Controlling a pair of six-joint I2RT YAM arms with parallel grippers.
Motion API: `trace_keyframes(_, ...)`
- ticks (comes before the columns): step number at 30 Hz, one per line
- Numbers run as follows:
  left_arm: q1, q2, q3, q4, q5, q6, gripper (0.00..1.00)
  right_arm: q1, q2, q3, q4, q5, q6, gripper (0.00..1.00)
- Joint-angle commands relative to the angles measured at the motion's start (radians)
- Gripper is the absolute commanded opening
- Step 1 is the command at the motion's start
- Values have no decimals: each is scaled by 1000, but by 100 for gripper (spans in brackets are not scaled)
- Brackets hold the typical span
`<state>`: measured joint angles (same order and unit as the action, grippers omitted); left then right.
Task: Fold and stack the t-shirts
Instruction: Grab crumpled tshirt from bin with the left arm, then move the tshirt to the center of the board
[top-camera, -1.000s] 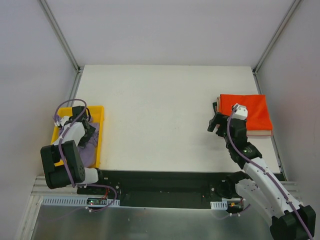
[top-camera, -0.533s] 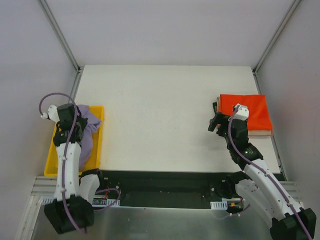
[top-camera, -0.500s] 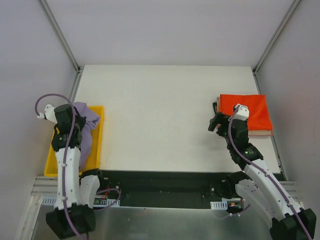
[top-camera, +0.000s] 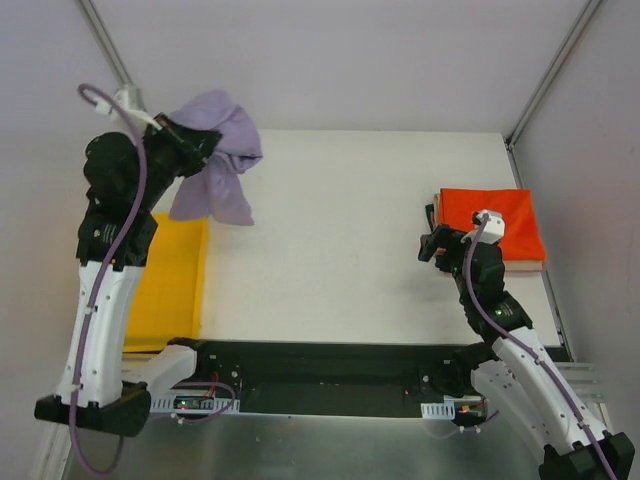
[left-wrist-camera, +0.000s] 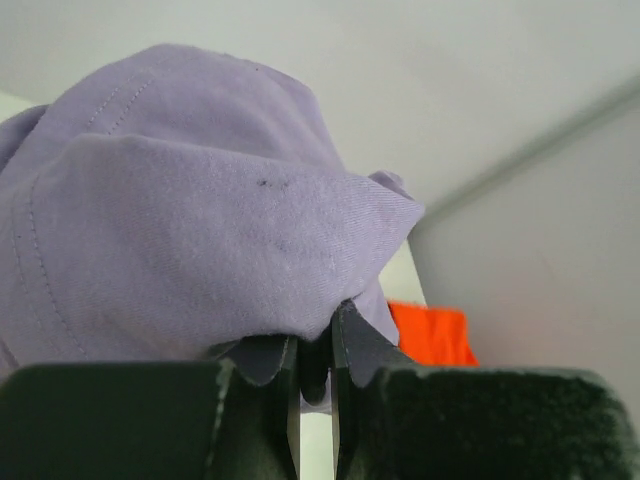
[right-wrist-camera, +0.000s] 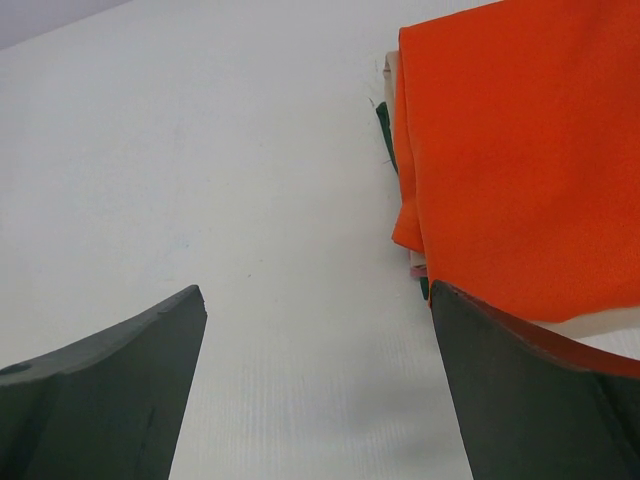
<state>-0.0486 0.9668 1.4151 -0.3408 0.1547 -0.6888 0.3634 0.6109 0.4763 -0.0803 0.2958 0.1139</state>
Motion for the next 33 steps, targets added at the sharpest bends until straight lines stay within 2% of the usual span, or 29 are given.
trace_keyframes(1,-222,140,168,79,146,173,0,-4,-30,-13,50,-18,-16,96)
trace_keyframes(7,-434,340,307,57,266,273,0,-6,-34,-16,44,5,-22,96)
trace_keyframes(9,-493,380,306,31,241,365,0,-6,-39,-15,34,19,-26,96)
trace_keyframes(12,-505,395,225,5,220,425,2,-7,-54,-8,10,39,-40,96)
trace_keyframes(14,-505,379,101,5,130,436,22,-7,-57,7,-24,25,-75,96)
trace_keyframes(16,-504,360,-41,3,-55,416,37,-6,-54,16,-39,10,-98,96)
trace_keyframes(18,-496,345,-141,-15,-252,362,79,-7,-33,18,-38,-4,-97,96)
trace_keyframes(19,-490,337,-174,-32,-309,339,97,-7,-16,22,-35,-4,-89,96)
trace_keyframes(24,-481,250,-327,-63,-357,263,99,-6,87,59,-29,-128,-89,96)
trace_keyframes(29,-481,167,-491,-61,-275,145,99,-6,231,111,-26,-279,-83,96)
trace_keyframes(33,-481,138,-665,-21,-184,77,99,-3,351,165,-13,-455,-54,96)
